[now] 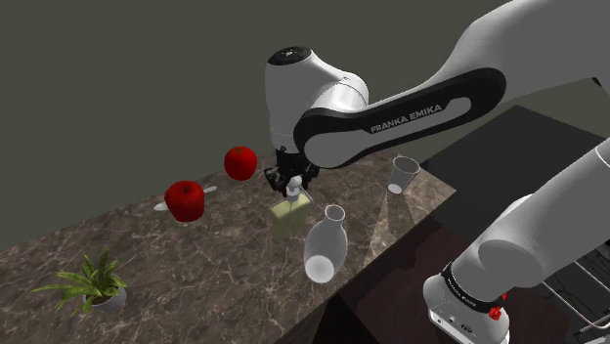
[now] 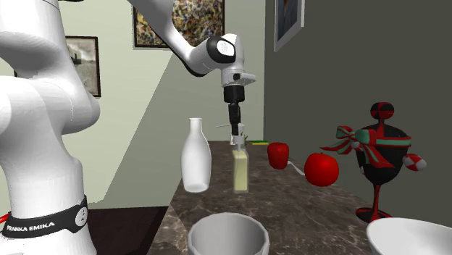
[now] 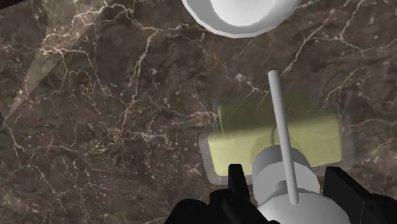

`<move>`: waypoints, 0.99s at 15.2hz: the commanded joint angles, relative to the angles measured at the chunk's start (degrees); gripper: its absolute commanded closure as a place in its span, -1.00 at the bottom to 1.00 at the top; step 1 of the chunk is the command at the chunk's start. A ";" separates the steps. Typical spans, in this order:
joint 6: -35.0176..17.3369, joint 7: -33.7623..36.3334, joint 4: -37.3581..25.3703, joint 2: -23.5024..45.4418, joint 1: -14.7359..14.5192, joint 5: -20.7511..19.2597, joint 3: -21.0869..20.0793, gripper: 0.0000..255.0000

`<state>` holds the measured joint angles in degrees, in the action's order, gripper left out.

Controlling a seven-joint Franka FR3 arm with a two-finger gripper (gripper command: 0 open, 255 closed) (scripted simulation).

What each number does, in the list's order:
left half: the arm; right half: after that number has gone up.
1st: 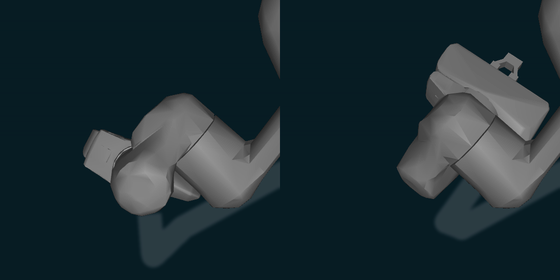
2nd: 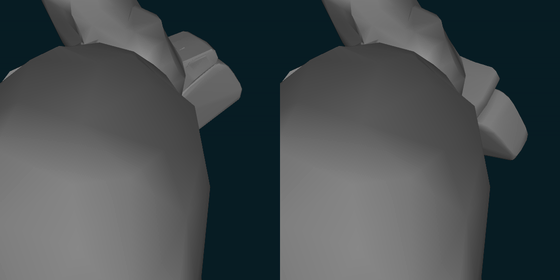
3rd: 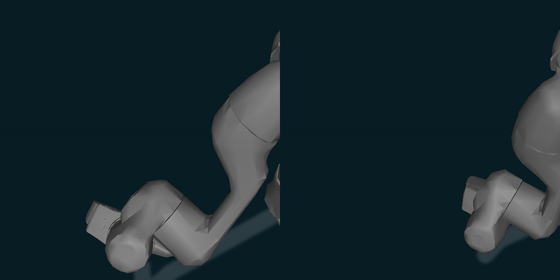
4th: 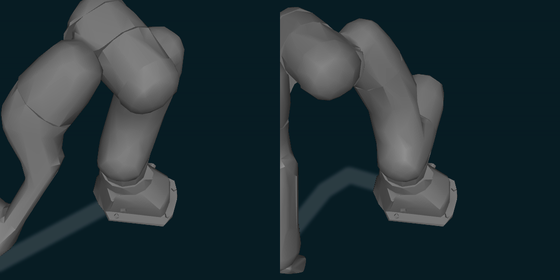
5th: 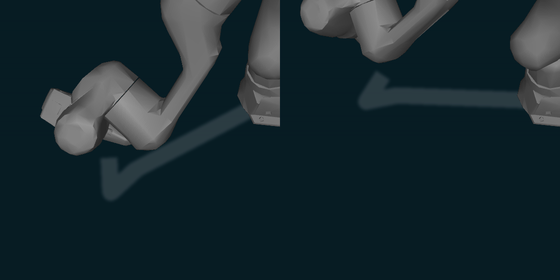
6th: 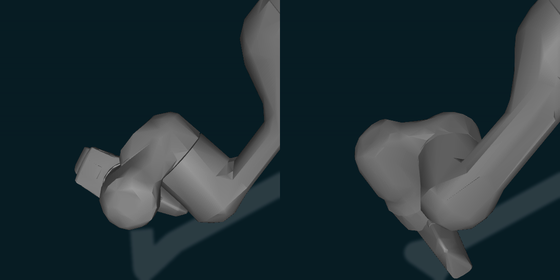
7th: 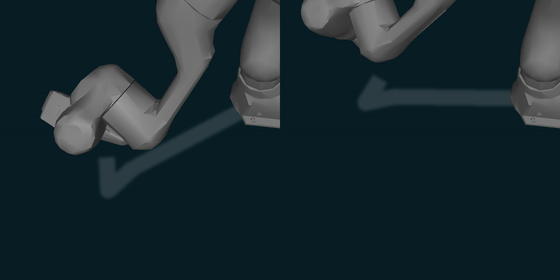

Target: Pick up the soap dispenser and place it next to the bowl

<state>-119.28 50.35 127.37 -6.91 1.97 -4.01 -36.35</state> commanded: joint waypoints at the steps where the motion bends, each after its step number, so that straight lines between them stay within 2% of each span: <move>1: 0.00 -0.01 0.04 0.02 -0.02 0.03 -0.02 1.00; 3: -0.05 0.02 0.07 0.05 -0.02 0.00 -0.03 1.00; 15: 9.03 -2.66 -6.19 -3.54 -0.13 2.32 1.06 1.00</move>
<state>-111.04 47.93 121.76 -10.21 1.81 -1.81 -35.42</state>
